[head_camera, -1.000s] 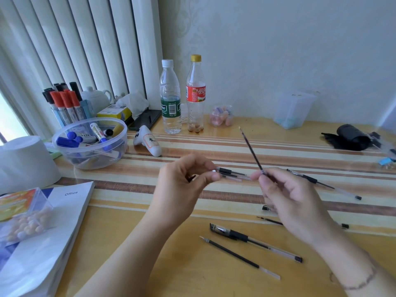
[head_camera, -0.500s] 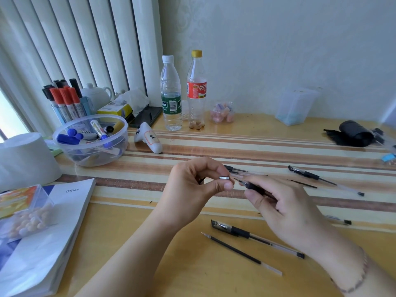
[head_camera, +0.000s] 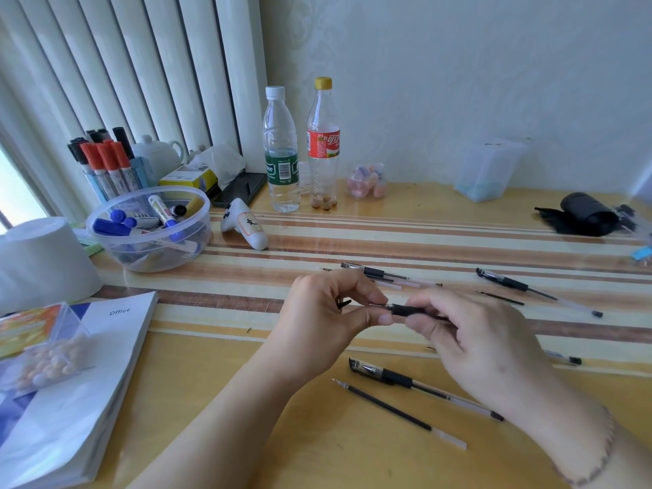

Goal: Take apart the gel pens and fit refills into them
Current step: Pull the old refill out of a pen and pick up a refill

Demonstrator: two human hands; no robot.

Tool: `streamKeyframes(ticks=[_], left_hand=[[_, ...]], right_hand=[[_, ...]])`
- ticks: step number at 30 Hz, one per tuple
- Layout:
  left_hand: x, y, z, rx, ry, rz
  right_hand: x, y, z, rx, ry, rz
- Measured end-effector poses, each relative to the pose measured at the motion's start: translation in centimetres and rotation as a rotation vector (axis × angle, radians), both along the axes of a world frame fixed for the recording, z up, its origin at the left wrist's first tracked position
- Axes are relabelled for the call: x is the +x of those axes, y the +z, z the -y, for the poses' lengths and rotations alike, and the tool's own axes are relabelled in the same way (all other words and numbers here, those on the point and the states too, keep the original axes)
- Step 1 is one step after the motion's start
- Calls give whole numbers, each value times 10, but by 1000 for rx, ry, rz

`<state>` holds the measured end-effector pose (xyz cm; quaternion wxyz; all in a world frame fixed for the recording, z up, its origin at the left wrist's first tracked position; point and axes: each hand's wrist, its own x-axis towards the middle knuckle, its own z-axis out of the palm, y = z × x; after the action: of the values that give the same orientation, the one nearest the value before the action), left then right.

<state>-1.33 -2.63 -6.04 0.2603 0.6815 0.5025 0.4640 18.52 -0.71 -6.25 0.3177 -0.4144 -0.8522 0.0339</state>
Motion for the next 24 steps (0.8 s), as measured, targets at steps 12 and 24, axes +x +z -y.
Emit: streamKeyframes(ticks=[12,24], left_hand=[[-3,6,1,24,20,27],[-8,0,-2,26,81,-147]], right_hand=[[2,1,-1,-150,67,-90],[2,3,0,-4,-32,17]])
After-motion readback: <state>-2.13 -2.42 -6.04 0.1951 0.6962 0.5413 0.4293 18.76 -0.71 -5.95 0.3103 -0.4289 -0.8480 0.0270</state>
